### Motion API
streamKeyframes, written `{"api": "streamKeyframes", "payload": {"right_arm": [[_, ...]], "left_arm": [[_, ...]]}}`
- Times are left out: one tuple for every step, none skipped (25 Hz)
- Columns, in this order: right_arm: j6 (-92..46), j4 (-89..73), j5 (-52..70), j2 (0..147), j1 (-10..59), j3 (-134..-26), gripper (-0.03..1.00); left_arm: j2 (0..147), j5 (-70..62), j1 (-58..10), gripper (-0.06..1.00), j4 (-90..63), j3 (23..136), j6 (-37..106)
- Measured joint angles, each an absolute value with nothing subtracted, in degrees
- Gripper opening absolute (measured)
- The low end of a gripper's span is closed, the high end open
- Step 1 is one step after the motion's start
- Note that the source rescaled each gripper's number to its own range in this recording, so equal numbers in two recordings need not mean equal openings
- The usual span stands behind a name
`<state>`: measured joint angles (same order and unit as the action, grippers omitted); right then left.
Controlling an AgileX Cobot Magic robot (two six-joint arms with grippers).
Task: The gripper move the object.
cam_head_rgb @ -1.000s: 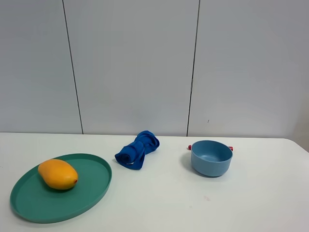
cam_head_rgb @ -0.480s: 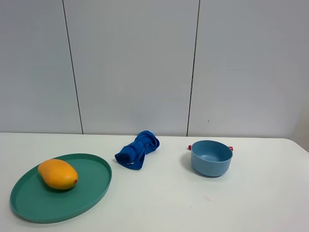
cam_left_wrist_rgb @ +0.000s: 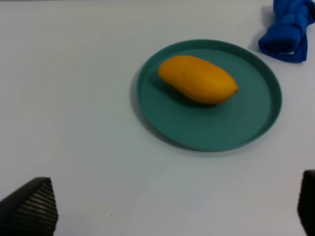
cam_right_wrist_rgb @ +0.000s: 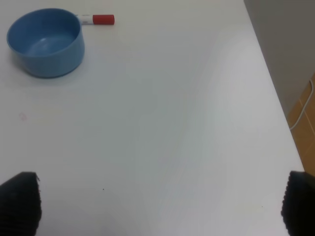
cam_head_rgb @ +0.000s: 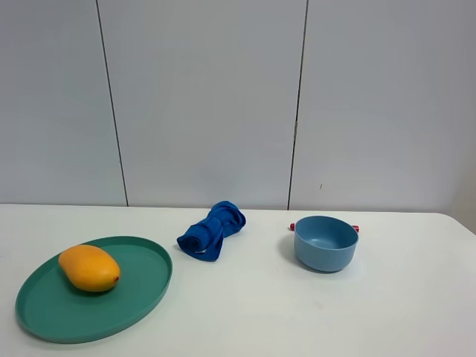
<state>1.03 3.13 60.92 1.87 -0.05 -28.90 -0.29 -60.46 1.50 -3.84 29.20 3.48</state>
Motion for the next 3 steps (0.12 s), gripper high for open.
{"api": "streamKeyframes", "payload": {"right_arm": [[1.0, 3.1, 60.9, 1.9, -0.1, -28.9, 1.00], [1.0, 3.1, 60.9, 1.9, -0.1, -28.9, 1.00], [1.0, 3.1, 60.9, 1.9, -0.1, -28.9, 1.00]], "left_arm": [[-0.3, -60.5, 1.5, 1.00, -3.8, 29.2, 3.5], [-0.3, -60.5, 1.5, 1.00, -3.8, 29.2, 3.5], [-0.3, -60.5, 1.5, 1.00, -3.8, 29.2, 3.5]]}}
